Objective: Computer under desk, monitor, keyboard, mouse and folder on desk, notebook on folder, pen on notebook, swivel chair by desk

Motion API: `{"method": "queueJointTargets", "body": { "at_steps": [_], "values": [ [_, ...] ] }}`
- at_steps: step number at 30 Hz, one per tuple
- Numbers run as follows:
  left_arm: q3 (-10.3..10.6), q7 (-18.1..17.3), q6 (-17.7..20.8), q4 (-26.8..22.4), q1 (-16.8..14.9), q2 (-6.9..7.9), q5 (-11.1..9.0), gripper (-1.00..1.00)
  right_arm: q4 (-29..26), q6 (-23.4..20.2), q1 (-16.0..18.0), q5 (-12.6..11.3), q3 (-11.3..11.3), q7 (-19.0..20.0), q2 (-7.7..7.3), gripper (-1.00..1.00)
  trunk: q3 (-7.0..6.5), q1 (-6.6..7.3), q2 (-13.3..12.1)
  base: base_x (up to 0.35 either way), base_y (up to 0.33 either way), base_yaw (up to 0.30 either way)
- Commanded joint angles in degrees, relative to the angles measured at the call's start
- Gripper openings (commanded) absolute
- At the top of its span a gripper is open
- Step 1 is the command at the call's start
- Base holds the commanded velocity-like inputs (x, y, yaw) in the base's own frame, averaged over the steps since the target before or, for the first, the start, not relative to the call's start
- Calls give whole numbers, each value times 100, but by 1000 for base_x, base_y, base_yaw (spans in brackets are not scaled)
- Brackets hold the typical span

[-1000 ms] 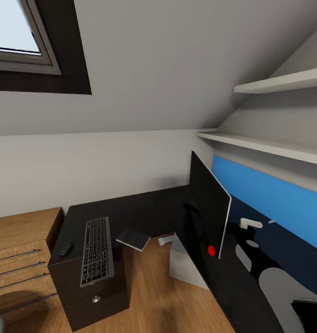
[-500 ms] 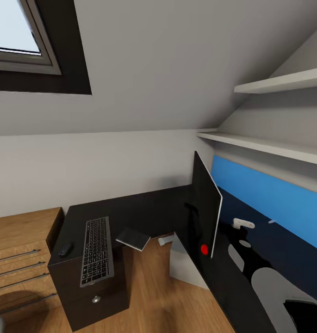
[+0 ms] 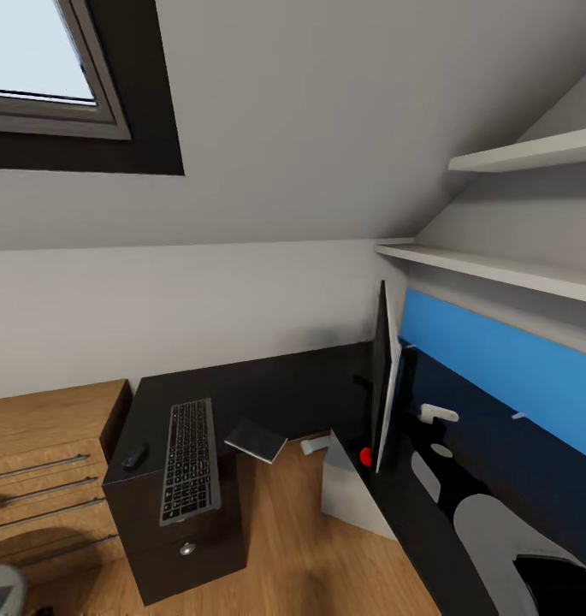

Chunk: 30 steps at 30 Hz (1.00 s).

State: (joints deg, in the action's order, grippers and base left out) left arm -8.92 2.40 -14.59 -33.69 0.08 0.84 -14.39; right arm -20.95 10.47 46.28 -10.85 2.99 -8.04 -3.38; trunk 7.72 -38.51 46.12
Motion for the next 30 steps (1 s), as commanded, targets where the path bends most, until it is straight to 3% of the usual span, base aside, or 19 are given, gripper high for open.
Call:
{"method": "queueJointTargets", "body": {
  "at_steps": [1, 7, 16, 30],
  "values": [
    [13, 15, -9, -6, 1, 2, -37, 100, 3, 25, 4, -58, -18, 4, 2, 100, 7, -1, 6, 0, 0, 246],
    [13, 15, -9, -6, 1, 1, -37, 100, 3, 25, 4, -56, -18, 4, 4, 100, 7, -1, 6, 0, 0, 251],
    [17, 14, -13, -6, 1, -2, -37, 100, 3, 25, 4, 165, -16, 4, 4, 100, 18, -1, 6, 1, 0, 239],
    [34, 6, -14, -6, 1, -14, -29, 100, 8, 107, 4, 234, -12, 11, -5, 100, 22, -1, 6, 104, 0, 20]
  ]
}}
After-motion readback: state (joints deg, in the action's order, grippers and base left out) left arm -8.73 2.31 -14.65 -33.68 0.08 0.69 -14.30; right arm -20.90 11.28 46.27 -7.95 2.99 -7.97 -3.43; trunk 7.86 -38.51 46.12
